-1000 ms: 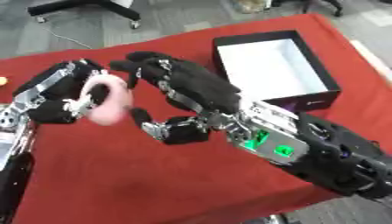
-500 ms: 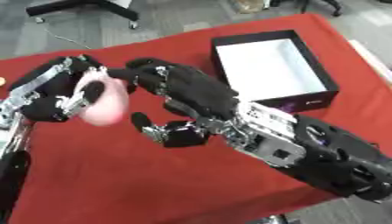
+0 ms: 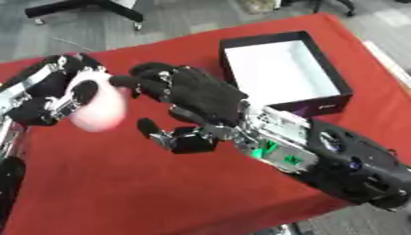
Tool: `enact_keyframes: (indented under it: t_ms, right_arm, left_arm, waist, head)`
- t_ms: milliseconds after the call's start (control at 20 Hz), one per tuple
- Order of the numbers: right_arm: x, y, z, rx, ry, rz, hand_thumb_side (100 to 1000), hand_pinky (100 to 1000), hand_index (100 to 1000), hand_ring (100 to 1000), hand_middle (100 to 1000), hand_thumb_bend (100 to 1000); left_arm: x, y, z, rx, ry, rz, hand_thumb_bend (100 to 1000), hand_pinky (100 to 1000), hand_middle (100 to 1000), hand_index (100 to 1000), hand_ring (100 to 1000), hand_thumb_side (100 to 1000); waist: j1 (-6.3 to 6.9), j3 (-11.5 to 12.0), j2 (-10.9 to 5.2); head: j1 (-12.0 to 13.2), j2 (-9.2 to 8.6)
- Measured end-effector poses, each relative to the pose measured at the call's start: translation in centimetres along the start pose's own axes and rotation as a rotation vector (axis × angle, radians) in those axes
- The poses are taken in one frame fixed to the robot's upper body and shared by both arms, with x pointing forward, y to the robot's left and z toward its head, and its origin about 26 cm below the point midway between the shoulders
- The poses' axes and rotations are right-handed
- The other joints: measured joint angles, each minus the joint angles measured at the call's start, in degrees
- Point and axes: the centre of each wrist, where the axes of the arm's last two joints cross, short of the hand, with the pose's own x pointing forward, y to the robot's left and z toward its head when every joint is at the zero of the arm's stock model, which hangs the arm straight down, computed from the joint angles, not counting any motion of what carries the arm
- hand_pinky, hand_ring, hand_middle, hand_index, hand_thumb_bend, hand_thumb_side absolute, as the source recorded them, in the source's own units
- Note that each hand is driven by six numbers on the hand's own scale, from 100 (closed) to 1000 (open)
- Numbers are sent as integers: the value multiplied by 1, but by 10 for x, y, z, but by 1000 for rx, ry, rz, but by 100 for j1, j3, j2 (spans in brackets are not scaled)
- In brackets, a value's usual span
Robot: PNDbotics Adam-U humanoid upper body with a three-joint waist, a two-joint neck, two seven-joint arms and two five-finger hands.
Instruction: Pick up the objects with one hand, pass them to the other hand, and then place them into the box on the other side of the table.
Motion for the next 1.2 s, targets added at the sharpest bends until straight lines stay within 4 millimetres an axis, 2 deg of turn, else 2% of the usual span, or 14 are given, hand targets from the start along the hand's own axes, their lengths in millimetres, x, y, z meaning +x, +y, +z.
enact_keyframes:
  t_ms: [400, 1200]
  right_arm:
    - [4, -1, -4, -60, 28, 35, 152, 432, 920, 810, 605, 100]
    - [11, 9, 1, -72, 49, 31, 122, 411, 870, 822, 570, 100]
  left_arm:
    - [-2, -2, -5, -24, 16, 12, 100, 572, 297, 387, 401, 384]
    - [-17, -2, -14, -17, 36, 12, 100, 572, 298, 387, 404, 406]
  waist:
    - [-1, 1, 0]
    - [-26, 20, 0]
  head:
    - [-10, 0]
    - [-60, 0]
